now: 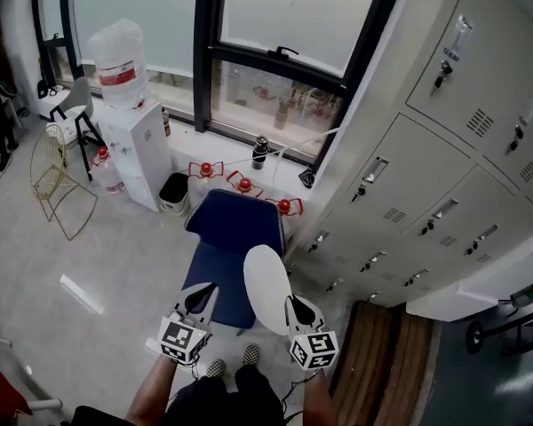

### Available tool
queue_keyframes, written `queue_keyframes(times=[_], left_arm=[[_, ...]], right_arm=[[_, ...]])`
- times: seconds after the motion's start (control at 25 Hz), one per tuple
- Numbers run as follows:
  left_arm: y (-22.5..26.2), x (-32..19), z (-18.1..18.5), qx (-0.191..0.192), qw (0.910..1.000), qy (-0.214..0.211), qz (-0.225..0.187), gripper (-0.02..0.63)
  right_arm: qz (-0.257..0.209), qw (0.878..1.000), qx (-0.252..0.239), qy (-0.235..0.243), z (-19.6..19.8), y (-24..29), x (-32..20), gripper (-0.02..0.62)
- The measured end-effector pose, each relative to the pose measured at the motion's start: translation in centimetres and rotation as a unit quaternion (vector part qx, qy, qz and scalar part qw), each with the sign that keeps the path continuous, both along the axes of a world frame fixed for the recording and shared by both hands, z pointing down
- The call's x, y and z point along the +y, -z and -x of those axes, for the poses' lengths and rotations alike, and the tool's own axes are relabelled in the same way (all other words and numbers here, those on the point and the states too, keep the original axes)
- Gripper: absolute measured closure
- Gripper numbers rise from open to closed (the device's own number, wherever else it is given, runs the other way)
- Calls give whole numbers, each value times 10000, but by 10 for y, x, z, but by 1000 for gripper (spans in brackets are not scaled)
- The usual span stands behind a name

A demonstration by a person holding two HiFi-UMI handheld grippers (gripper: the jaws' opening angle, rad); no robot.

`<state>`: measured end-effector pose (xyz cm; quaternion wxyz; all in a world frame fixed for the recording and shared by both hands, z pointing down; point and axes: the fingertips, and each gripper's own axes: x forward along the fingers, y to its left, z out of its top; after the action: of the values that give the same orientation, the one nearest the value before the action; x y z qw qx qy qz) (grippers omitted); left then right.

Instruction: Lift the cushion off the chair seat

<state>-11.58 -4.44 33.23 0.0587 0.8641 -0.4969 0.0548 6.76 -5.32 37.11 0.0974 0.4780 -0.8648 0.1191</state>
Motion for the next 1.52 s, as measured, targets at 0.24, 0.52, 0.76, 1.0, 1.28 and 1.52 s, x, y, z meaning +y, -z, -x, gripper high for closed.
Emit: queue_keyframes(times=[0.24, 0.52, 0.76, 1.0, 1.28, 1.52], left_arm=[[17, 22, 7, 71, 9999, -1, -88, 583], [31, 43, 24, 20, 9998, 12, -219, 584], [38, 59, 38, 23, 9995, 58, -318, 583], [36, 70, 45, 0, 9995, 100, -306, 584], [31, 75, 46, -41, 9997, 52, -235, 584], [31, 75, 42, 60, 9995, 53, -303, 584]], right_arm=[[-275, 9996, -71, -53, -1, 33, 22, 557], [-505, 9985, -157, -102, 2, 60, 43, 557], [-636, 9975, -220, -217, 3, 68, 64, 557], [-593, 9971, -353, -320, 3, 62, 80, 557], [-574, 9974, -363, -238, 9, 60, 87, 557], [-550, 9976, -358, -230, 10, 60, 87, 557]])
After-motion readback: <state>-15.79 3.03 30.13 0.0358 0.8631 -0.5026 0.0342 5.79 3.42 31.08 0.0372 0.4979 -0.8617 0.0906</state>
